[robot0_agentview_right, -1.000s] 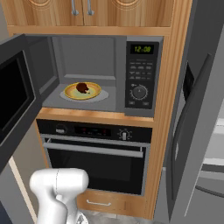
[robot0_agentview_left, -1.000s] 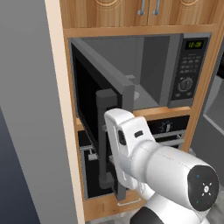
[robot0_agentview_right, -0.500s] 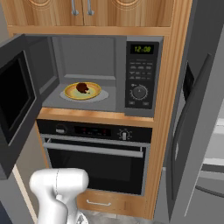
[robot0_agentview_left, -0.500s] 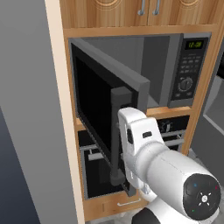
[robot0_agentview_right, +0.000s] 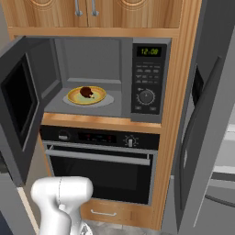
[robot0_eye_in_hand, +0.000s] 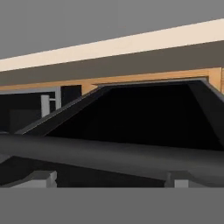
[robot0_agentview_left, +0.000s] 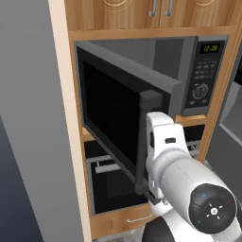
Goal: Transport the steak from the fridge to the microwave and turn on the microwave.
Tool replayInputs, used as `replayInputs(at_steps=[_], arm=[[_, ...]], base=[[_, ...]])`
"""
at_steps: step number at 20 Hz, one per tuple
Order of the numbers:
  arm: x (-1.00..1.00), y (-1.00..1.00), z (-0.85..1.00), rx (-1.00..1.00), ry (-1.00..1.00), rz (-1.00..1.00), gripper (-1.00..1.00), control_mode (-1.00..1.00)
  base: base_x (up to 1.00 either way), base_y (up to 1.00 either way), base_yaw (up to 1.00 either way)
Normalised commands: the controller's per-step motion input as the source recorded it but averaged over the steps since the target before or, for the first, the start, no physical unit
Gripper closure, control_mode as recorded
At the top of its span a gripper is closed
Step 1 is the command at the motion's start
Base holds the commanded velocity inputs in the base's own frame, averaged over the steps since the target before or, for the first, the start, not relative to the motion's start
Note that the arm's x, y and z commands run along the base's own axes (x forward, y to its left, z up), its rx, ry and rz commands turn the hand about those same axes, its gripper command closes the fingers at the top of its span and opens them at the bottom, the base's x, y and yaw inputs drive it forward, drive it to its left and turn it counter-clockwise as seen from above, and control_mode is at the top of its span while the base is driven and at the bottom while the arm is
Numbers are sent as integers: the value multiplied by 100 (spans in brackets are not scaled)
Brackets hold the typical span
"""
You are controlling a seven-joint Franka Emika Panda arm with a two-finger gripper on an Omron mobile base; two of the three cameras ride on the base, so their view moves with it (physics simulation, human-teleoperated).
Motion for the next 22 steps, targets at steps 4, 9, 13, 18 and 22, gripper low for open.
replayInputs(at_steps=[4, 9, 13, 18, 22], arm=[[31, -47, -11, 3, 5, -12, -100, -100], [39, -37, -6, 10, 9, -4, -100, -100], [35, -30, -2, 10, 0, 0, -100, -100], [42, -17, -2, 6, 0, 0, -100, -100], [45, -17, -5, 2, 0, 0, -100, -100]], base=[[0, 0, 0], [0, 0, 0], [0, 0, 0], [0, 0, 0], [0, 0, 0]])
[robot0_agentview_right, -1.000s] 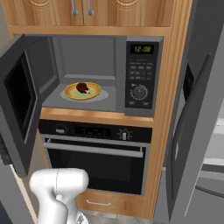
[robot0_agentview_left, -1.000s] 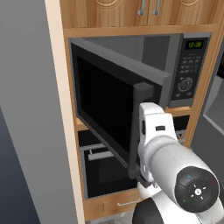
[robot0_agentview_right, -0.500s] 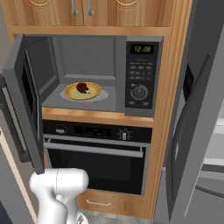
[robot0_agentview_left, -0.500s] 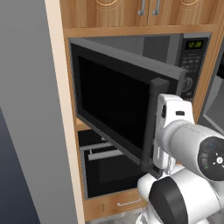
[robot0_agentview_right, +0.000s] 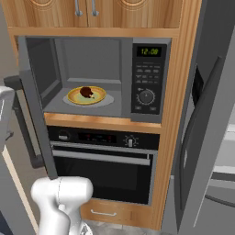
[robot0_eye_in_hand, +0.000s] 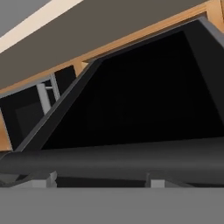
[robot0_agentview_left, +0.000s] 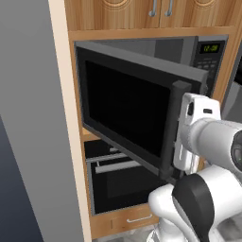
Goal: Transport the steak from the fridge to the microwave and turn on the microwave.
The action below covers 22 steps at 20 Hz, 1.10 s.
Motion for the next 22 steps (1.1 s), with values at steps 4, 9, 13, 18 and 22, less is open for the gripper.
replayInputs(at_steps=[4, 9, 13, 18, 22], arm=[[56, -23, -11, 1, 0, 3, -100, -100], [65, -22, -15, 1, 0, 5, -100, -100], [71, -16, -18, 2, 0, 9, -100, -100], [81, -19, -24, 0, 0, 5, -100, -100], [89, -15, -26, 0, 0, 6, -100, -100]], base=[[0, 0, 0], [0, 0, 0], [0, 0, 0], [0, 0, 0], [0, 0, 0]])
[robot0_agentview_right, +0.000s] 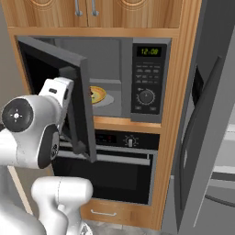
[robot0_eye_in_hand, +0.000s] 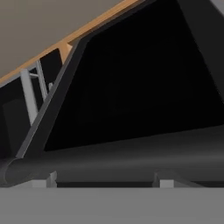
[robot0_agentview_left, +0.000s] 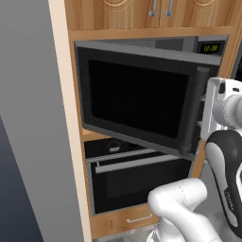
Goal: Transport the steak from the fridge to the microwave and turn on the microwave.
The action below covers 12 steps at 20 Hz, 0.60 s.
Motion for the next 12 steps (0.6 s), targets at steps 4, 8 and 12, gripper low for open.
replayInputs(at_steps=[4, 8, 12], arm=[[94, -7, -25, 0, 0, 9, -100, -100], [94, -4, -25, 0, 0, 8, -100, -100], [92, 0, -20, 0, 0, 7, -100, -100]], base=[[0, 0, 0], [0, 0, 0], [0, 0, 0]])
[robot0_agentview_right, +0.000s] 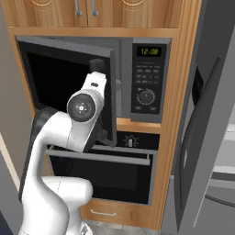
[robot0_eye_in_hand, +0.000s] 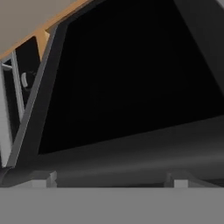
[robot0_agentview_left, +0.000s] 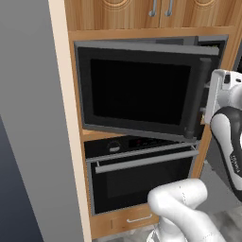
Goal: Transport the steak from the fridge to the microwave and turn on the microwave.
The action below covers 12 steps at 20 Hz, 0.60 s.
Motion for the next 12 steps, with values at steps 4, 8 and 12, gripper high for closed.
replayInputs(at_steps=[4, 8, 12], arm=[[81, 8, -6, 0, 0, 6, -100, -100], [80, 15, -3, 0, 1, 5, -100, -100], [71, 22, -1, 0, 1, 6, -100, -100]], base=[[0, 0, 0], [0, 0, 0], [0, 0, 0]])
